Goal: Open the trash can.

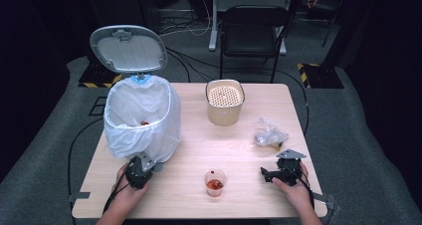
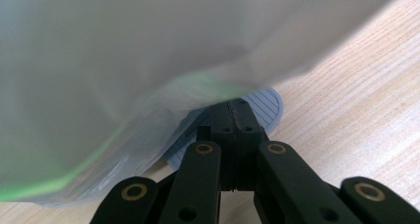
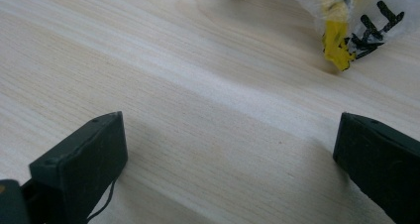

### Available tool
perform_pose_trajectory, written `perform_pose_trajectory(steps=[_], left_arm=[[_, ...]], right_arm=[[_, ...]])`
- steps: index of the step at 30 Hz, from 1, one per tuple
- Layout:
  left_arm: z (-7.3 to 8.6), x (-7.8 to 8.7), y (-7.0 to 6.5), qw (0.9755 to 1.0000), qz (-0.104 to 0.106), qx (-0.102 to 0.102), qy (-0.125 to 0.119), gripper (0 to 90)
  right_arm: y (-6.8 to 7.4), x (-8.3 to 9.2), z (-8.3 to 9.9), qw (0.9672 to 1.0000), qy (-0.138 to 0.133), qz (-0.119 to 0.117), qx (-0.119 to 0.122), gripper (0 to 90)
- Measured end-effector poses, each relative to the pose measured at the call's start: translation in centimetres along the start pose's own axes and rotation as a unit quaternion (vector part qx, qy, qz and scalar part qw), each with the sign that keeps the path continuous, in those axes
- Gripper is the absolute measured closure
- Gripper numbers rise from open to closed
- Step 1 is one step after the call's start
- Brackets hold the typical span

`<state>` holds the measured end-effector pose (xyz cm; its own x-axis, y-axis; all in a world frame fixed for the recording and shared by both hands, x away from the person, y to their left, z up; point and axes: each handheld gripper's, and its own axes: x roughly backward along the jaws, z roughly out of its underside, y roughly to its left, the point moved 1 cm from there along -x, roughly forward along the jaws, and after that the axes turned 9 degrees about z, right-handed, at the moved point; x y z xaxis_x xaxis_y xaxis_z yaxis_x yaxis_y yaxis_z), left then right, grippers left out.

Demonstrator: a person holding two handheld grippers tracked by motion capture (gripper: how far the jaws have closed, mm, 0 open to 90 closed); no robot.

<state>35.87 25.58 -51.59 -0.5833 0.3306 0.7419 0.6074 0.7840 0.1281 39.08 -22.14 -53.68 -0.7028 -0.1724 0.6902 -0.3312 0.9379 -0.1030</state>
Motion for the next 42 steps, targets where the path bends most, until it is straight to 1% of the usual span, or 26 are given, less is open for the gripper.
perform_pose_trajectory(steps=[3, 5, 7, 8, 9, 10, 12, 13, 14, 16, 18, 19, 20, 23, 24, 26, 27, 28, 30, 33, 35, 37, 38, 39, 41, 42], left_arm=[[0.0, 0.0, 0.0, 1.0000, -0.001, 0.001, 0.002, 90.0], [0.1, 0.1, 0.1, 0.9999, 0.000, -0.013, 0.004, 90.0], [0.2, 0.0, 0.0, 0.9999, -0.001, -0.015, -0.003, 90.0], [0.3, 0.0, -0.2, 0.9996, -0.005, -0.027, -0.003, 90.0], [0.3, 0.0, -0.2, 0.9996, -0.005, -0.027, -0.003, 90.0], [0.2, 0.0, -0.2, 0.9985, -0.010, -0.053, 0.005, 90.0], [0.1, -0.1, -0.5, 0.9974, -0.011, -0.070, 0.014, 90.0], [0.1, -0.1, -0.5, 0.9974, -0.011, -0.070, 0.014, 90.0], [0.1, -0.1, -0.5, 0.9974, -0.010, -0.070, 0.013, 90.0], [0.1, 0.0, -0.4, 0.9983, -0.008, -0.057, 0.010, 90.0], [0.2, 0.0, 0.0, 0.9992, -0.001, -0.041, 0.004, 90.0], [0.2, 0.0, 0.0, 0.9992, -0.001, -0.041, 0.004, 90.0], [0.1, 0.0, 0.1, 0.9997, 0.003, -0.025, 0.004, 90.0], [0.0, 0.1, 0.3, 0.9998, 0.008, -0.015, 0.007, 90.0], [-0.1, 0.0, 0.3, 0.9999, 0.015, 0.000, 0.002, 90.0], [-0.1, 0.0, 0.5, 0.9998, 0.019, 0.006, 0.002, 90.0], [-0.2, 0.2, 0.7, 0.9997, 0.020, 0.000, 0.011, 90.0], [-0.2, 0.1, 0.8, 0.9997, 0.023, 0.002, 0.011, 90.0], [-0.1, 0.1, 0.8, 0.9997, 0.023, 0.006, 0.003, 90.0], [-0.2, 0.1, 0.9, 0.9996, 0.025, 0.009, 0.010, 90.0], [-0.3, 0.1, 0.8, 0.9997, 0.021, 0.007, 0.014, 90.0], [-0.3, 0.0, 0.6, 0.9998, 0.016, 0.007, 0.012, 90.0], [-0.4, 0.1, 0.6, 0.9997, 0.014, 0.003, 0.019, 90.0], [-0.4, 0.1, 0.6, 0.9997, 0.014, 0.005, 0.019, 90.0], [-0.5, 0.1, 0.6, 0.9996, 0.015, 0.008, 0.021, 90.0], [-0.5, 0.1, 0.6, 0.9995, 0.014, 0.008, 0.026, 90.0]], right_arm=[[0.0, 0.0, 0.0, 1.0000, 0.000, 0.000, 0.000, 0.0], [0.0, 0.0, 0.0, 1.0000, 0.000, 0.000, 0.000, 0.0], [0.0, 0.0, 0.0, 1.0000, 0.000, 0.000, 0.000, 0.0], [0.0, 0.0, 0.0, 1.0000, 0.000, 0.000, 0.000, 0.0], [0.0, 0.0, 0.0, 1.0000, 0.000, 0.000, 0.000, 0.0], [0.0, 0.0, 0.0, 1.0000, 0.000, 0.000, 0.001, 0.0], [0.0, 0.0, 0.0, 1.0000, 0.000, 0.000, 0.000, 0.0], [0.0, 0.0, 0.0, 1.0000, 0.000, 0.000, 0.000, 0.0], [-0.1, 0.1, 0.0, 1.0000, -0.001, 0.001, 0.002, 5.3], [-0.1, 0.5, -0.2, 1.0000, -0.005, -0.003, 0.001, 19.8], [-0.2, 0.7, -0.3, 0.9999, -0.001, -0.011, -0.004, 23.4], [-0.2, 0.7, -0.3, 0.9999, -0.001, -0.011, -0.004, 23.4], [-0.2, 1.0, -0.5, 0.9997, 0.010, -0.021, -0.013, 29.2], [-0.2, 1.1, -0.6, 0.9994, 0.017, -0.026, -0.012, 29.4], [-0.2, 1.2, -0.7, 0.9994, 0.022, -0.026, -0.008, 29.2], [-0.3, 1.4, -0.9, 0.9994, 0.028, -0.021, -0.008, 27.4], [-0.2, 1.6, -1.2, 0.9995, 0.026, -0.013, -0.013, 26.6], [-0.5, 1.8, -1.4, 0.9996, 0.024, -0.013, 0.002, 26.0], [-0.6, 2.5, -2.0, 0.9996, 0.022, -0.015, -0.004, 25.8], [-1.0, 2.9, -2.5, 0.9998, 0.013, -0.015, -0.001, 25.3], [-1.2, 3.3, -3.0, 0.9999, 0.009, -0.011, -0.001, 24.8], [-1.6, 3.5, -3.6, 0.9999, 0.001, -0.006, 0.008, 24.2], [-1.6, 3.7, -3.9, 1.0000, 0.001, -0.002, 0.007, 24.1], [-1.8, 3.9, -4.4, 0.9999, -0.005, 0.000, 0.016, 23.7], [-1.8, 4.1, -4.8, 0.9999, -0.009, 0.001, 0.011, 23.3], [-1.9, 4.2, -5.0, 0.9997, -0.013, -0.001, 0.019, 22.7]])
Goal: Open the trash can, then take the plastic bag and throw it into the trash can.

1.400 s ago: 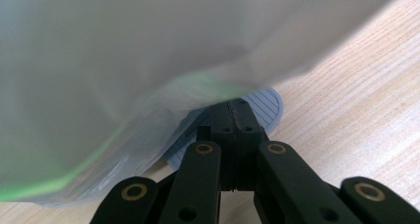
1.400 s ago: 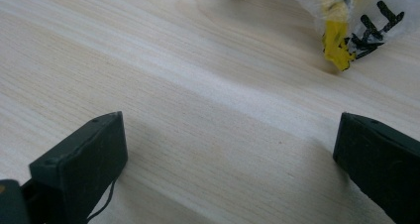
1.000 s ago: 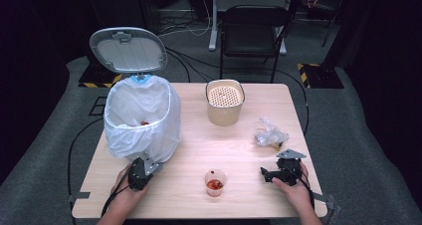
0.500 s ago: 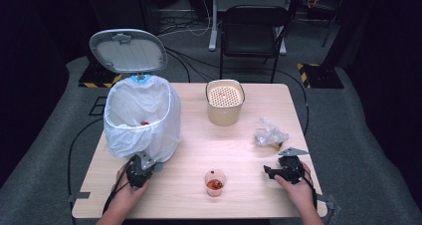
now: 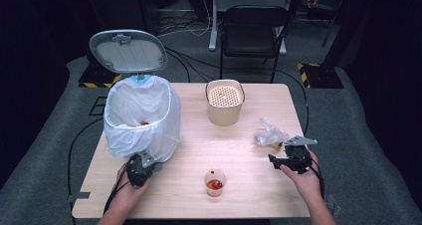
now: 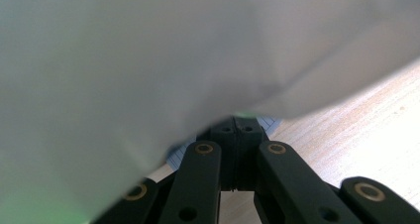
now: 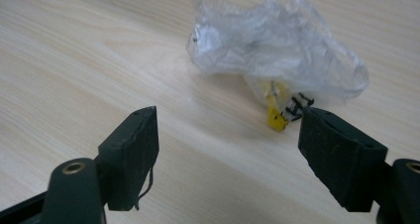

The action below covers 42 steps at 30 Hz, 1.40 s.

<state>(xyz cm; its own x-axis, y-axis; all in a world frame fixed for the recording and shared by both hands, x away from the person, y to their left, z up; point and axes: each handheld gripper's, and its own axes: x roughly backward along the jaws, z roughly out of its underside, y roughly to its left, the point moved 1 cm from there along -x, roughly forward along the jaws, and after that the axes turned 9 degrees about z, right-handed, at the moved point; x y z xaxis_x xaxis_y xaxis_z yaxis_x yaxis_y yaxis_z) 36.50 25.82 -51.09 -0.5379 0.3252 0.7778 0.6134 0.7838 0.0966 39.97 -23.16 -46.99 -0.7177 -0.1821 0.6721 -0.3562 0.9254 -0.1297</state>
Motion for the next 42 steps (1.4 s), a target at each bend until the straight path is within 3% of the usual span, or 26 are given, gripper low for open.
perform_pose_trajectory(steps=[7, 9, 11, 13, 14, 16, 20, 25, 28, 33, 37, 42], left_arm=[[-0.5, -0.1, -0.3, 0.9998, -0.007, -0.001, 0.018, 90.0], [-0.6, -0.3, -0.7, 0.9988, -0.034, -0.028, 0.024, 84.6], [-0.6, -0.2, -0.8, 0.9987, -0.031, -0.032, 0.025, 84.7], [-0.6, -0.1, -0.2, 0.9993, -0.011, -0.022, 0.027, 85.0], [-0.6, -0.1, -0.2, 0.9993, -0.011, -0.022, 0.027, 86.6], [-0.5, -0.1, 0.0, 0.9998, 0.004, -0.014, 0.016, 88.5], [-0.6, -0.1, 0.0, 0.9996, 0.004, -0.012, 0.023, 89.4], [-0.4, 0.0, 0.5, 0.9996, 0.024, 0.002, 0.011, 90.0], [-0.3, 0.0, 0.6, 0.9996, 0.027, -0.003, 0.009, 90.0], [-0.3, 0.0, 0.6, 0.9995, 0.029, -0.013, 0.009, 90.0], [-0.2, 0.0, 0.7, 0.9995, 0.031, -0.009, 0.007, 90.0], [0.0, 0.0, 1.0, 0.9993, 0.037, 0.008, -0.005, 90.0]], right_arm=[[-0.8, -0.1, -1.5, 0.9998, -0.013, 0.011, 0.008, 16.2], [-0.9, -0.4, -2.2, 0.9998, -0.012, 0.014, 0.003, 13.8], [-1.1, -0.7, -2.7, 0.9997, -0.011, 0.015, 0.015, 13.6], [-1.2, -1.2, -3.2, 0.9997, -0.007, 0.016, 0.019, 13.6], [-1.2, -1.2, -3.2, 0.9997, -0.007, 0.016, 0.019, 13.6], [-1.3, -2.0, -3.9, 0.9998, -0.002, 0.013, 0.018, 13.4], [-1.5, -3.3, -4.7, 0.9996, 0.003, 0.012, 0.027, 12.9], [-1.6, -4.8, -5.5, 0.9995, 0.013, 0.000, 0.030, 11.1], [-1.7, -5.5, -5.5, 0.9993, 0.019, -0.004, 0.033, 11.2], [-1.6, -6.9, -5.2, 0.9986, 0.038, -0.011, 0.036, 16.2], [-1.4, -7.9, -4.9, 0.9978, 0.053, -0.009, 0.039, 19.4], [-1.2, -8.2, -4.9, 0.9973, 0.054, -0.012, 0.048, 31.4]])
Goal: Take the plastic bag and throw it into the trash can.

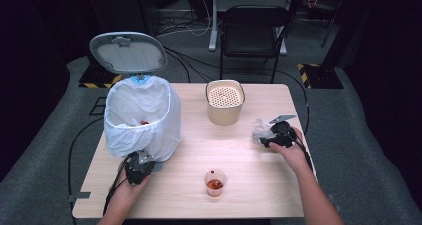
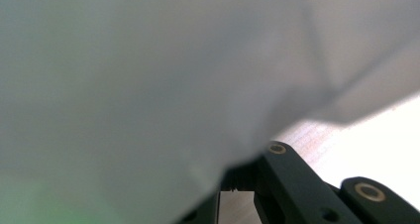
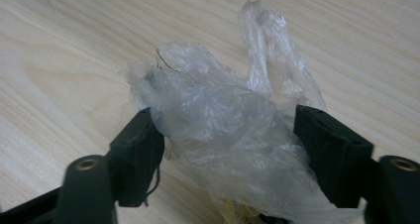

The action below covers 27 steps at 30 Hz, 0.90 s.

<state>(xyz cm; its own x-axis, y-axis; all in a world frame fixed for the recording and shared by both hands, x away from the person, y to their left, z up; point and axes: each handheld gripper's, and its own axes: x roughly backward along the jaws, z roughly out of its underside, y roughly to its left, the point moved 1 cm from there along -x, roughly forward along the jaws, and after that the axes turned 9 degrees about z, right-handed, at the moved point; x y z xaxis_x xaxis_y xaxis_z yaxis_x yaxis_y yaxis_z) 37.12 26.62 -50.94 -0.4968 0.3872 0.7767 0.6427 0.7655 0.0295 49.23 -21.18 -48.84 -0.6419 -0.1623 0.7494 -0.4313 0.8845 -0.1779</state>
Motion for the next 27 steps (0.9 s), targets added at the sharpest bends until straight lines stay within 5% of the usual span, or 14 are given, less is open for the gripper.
perform_pose_trajectory(steps=[9, 16, 27], left_arm=[[-0.2, 0.0, -0.2, 0.9999, -0.008, 0.004, 0.007, 90.0], [-0.2, 0.0, -0.2, 1.0000, -0.004, -0.001, 0.008, 90.0], [-0.2, 0.0, -0.1, 0.9999, 0.001, -0.010, 0.009, 90.0]], right_arm=[[0.6, -0.8, 0.2, 0.9996, 0.013, 0.005, 0.025, 44.3], [0.7, -1.1, 0.2, 0.9996, 0.019, -0.003, 0.022, 57.0], [0.7, 0.5, -0.3, 0.9996, 0.011, -0.019, 0.017, 70.2]])
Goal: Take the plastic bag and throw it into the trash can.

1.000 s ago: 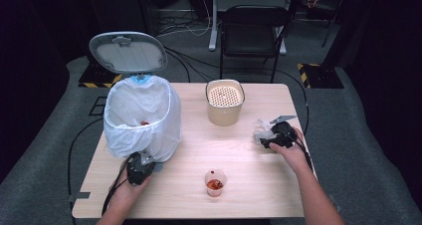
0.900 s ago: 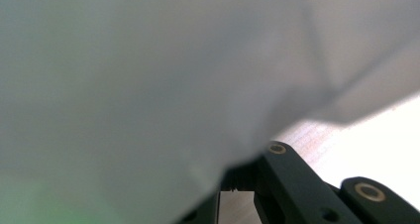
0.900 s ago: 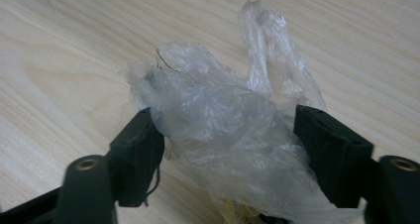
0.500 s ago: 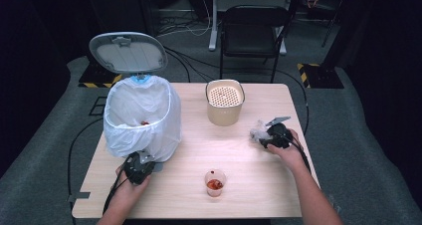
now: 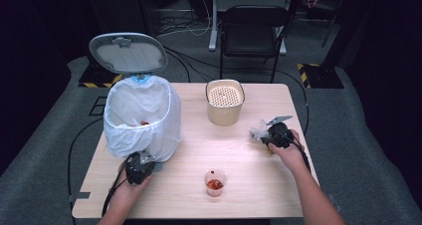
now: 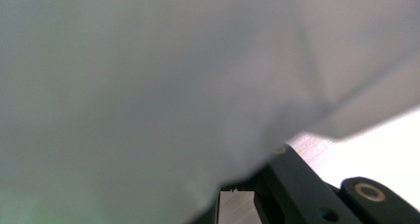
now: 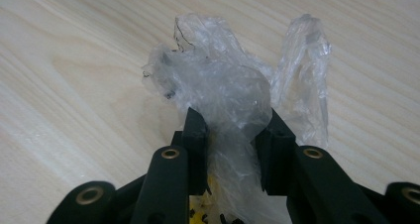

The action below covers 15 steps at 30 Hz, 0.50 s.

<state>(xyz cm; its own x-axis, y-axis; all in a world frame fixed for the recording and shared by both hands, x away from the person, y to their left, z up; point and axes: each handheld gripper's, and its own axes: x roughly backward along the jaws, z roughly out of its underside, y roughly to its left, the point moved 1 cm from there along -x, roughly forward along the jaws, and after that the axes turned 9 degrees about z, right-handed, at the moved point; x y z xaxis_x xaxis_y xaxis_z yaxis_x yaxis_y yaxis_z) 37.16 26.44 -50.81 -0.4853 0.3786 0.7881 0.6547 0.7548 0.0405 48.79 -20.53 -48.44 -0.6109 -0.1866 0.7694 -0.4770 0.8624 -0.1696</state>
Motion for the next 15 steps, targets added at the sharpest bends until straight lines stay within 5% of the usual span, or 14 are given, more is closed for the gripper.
perform_pose_trajectory(steps=[4, 15], left_arm=[[0.4, 0.0, 0.1, 0.9993, -0.003, 0.033, -0.019, 90.0], [0.4, 0.1, 0.1, 0.9995, -0.003, 0.025, -0.017, 90.0]], right_arm=[[0.0, 1.8, -0.5, 0.9999, -0.012, -0.005, -0.010, 70.3], [1.6, 7.4, -3.2, 0.9984, -0.049, -0.022, 0.018, 70.3]])
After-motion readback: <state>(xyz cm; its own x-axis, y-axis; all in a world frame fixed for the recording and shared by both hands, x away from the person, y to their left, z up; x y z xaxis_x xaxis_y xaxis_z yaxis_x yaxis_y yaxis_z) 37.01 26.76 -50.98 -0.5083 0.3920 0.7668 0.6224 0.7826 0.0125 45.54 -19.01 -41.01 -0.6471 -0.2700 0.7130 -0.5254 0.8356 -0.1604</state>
